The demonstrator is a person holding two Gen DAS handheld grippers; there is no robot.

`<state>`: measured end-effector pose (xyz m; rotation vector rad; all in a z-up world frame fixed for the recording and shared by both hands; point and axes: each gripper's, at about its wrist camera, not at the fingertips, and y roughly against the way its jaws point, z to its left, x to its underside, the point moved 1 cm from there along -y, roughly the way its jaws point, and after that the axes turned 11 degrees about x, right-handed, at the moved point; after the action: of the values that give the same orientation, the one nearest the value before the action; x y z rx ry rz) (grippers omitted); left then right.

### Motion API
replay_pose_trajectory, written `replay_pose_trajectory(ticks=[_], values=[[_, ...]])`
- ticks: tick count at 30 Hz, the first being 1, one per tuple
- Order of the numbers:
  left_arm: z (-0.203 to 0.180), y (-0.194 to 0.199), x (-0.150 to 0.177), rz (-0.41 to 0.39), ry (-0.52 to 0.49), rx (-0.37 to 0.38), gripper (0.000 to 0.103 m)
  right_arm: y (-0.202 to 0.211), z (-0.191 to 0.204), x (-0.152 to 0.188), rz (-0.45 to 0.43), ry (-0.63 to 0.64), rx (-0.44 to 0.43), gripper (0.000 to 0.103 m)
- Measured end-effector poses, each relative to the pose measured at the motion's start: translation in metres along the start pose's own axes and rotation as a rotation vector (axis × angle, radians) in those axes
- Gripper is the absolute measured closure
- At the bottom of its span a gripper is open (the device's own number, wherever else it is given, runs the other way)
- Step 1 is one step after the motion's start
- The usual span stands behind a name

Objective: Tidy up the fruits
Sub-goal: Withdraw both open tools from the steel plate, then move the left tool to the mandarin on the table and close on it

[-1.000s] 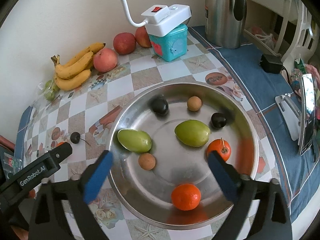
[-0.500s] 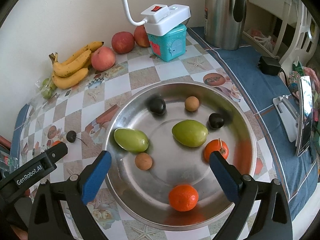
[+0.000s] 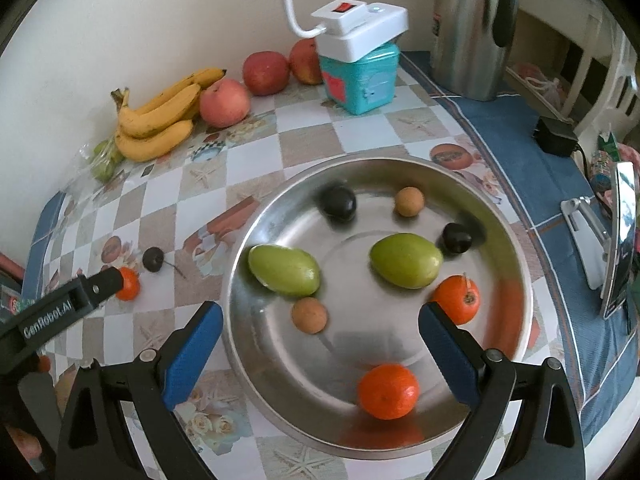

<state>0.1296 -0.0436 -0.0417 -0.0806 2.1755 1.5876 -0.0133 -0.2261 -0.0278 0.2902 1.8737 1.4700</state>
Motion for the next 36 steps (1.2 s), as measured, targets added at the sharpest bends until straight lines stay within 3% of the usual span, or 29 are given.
replay_pose_trajectory(ticks=[10, 19, 36], values=[[0.046, 0.005, -0.006, -0.019, 0.101, -0.044, 0.000, 0.000, 0.039, 0.007, 0.008, 0.100, -0.028, 0.005], [0.057, -0.003, -0.008, 0.000, 0.123, -0.030, 0.000, -0.003, 0.064, 0.011, 0.020, 0.142, -0.048, 0.005], [0.061, -0.028, -0.013, 0.050, 0.149, 0.015, 0.001, -0.015, 0.078, -0.014, 0.042, 0.064, -0.124, 0.005]])
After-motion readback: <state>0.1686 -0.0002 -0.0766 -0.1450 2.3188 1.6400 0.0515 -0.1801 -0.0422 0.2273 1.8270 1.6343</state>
